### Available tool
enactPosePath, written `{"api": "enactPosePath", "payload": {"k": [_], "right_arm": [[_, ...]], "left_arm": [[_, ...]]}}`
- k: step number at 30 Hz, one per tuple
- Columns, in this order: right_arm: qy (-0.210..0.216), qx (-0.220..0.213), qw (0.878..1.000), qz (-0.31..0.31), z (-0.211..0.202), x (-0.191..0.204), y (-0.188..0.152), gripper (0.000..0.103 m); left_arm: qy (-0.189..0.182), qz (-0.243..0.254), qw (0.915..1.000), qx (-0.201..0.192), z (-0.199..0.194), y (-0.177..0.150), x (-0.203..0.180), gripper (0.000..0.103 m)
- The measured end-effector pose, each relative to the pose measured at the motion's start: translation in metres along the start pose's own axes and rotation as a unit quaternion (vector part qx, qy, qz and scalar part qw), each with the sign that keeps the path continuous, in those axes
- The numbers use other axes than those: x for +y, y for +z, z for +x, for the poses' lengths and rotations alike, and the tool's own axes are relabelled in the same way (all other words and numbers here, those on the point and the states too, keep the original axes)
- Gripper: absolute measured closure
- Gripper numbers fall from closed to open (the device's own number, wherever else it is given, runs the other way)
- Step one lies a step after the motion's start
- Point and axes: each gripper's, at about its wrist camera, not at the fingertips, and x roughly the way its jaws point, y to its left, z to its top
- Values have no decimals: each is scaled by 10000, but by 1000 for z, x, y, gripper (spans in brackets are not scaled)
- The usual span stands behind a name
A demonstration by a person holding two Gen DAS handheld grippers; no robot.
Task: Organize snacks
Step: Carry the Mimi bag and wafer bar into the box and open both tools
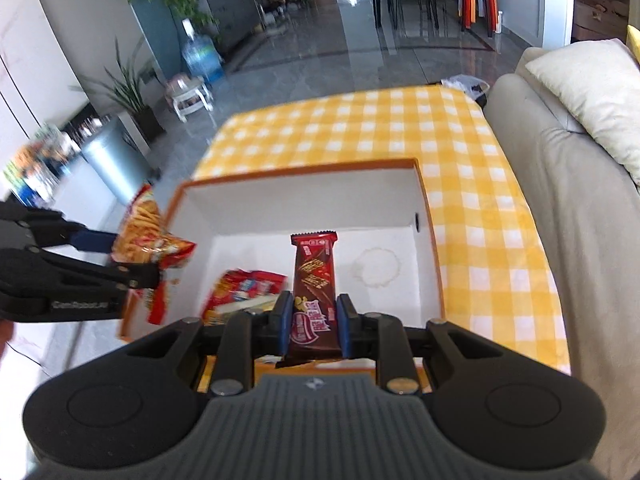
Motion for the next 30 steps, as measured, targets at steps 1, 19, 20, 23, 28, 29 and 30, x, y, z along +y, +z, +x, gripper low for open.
{"api": "enactPosePath", "payload": {"k": [1,19,20,23,28,29,30], "right_arm": [[-46,80,10000,-34,9,-1,2,83],[-321,1250,9898,-603,107,3,-1,83],[-316,1306,9892,-589,110,2,-2,83],[-287,1474,9873,-523,117,0,-3,83],[-228,1654,9849,-469,126,-2,-2,83],[-216,1693,9842,-474,128,-2,-2,83],[-206,1743,9833,-480,129,-1,-2,83]], "left_arm": [[36,33,10000,73,6,2,1,45],[541,1617,9801,1013,66,12,-45,45],[532,1638,9793,1068,70,12,-46,45],[485,1641,9778,1208,80,10,-45,45],[488,1693,9751,1345,89,8,-47,44],[492,1718,9745,1357,91,8,-49,43],[500,1747,9738,1367,92,7,-50,42]]}}
